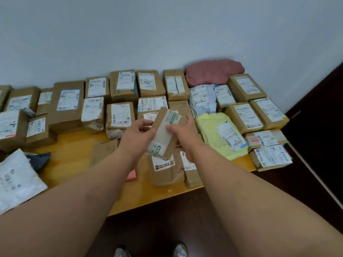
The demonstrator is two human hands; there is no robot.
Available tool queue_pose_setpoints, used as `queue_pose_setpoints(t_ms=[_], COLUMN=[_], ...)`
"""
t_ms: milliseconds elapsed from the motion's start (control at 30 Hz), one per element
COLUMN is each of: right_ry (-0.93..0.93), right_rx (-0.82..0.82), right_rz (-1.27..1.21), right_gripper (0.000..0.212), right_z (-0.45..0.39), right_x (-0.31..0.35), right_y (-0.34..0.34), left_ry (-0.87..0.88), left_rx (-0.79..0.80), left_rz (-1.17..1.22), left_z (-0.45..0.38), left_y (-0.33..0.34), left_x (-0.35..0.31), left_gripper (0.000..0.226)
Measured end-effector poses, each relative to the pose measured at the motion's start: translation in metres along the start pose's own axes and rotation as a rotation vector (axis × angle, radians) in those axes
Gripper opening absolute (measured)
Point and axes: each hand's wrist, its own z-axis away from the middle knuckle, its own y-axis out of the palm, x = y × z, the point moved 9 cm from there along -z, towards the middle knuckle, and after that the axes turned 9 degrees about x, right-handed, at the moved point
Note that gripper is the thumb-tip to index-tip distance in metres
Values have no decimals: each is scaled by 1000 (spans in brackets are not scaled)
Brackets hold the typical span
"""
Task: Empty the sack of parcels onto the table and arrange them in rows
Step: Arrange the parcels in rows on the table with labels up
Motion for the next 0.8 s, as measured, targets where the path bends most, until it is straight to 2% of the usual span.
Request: queue_pose_setpoints(t_ms=[67,133,200,300,433,567,633,700,733,800], right_ry=[21,60,95,164,221,133,75,-35,-86,-111], right_rx=[-17,-19,-61,-175,-323,-402,-471,-487,-447,-303], right_rz=[-22,-26,-64,-123,-210,-237,-53,328,470,549], right_gripper=[75,48,35,35,37,54,54,45,45,51], right_z=[13,28,44,61,84,94,99,101,101,97], right_x=[-6,-14,-23,-47,-82,-89,-80,-54,-43,-37], right_y=[-39,-75,-111,-161,-210,-239,-254,-258,-251,-235], left_ry=[-7,-66,-181,-323,-418,-446,-474,-510,-522,-540], left_rx=[61,126,185,295,406,452,436,435,445,467], left_rz=[-28,-2,-11,-108,-156,-122,-66,71,144,249], left_z=[-3,-6,-7,-1,10,13,14,16,17,17], left_y=[36,71,103,145,196,233,242,253,259,272], left_x=[-3,2,15,39,60,67,64,59,55,48], left_gripper=[16,17,22,28,35,53,59,71,74,70])
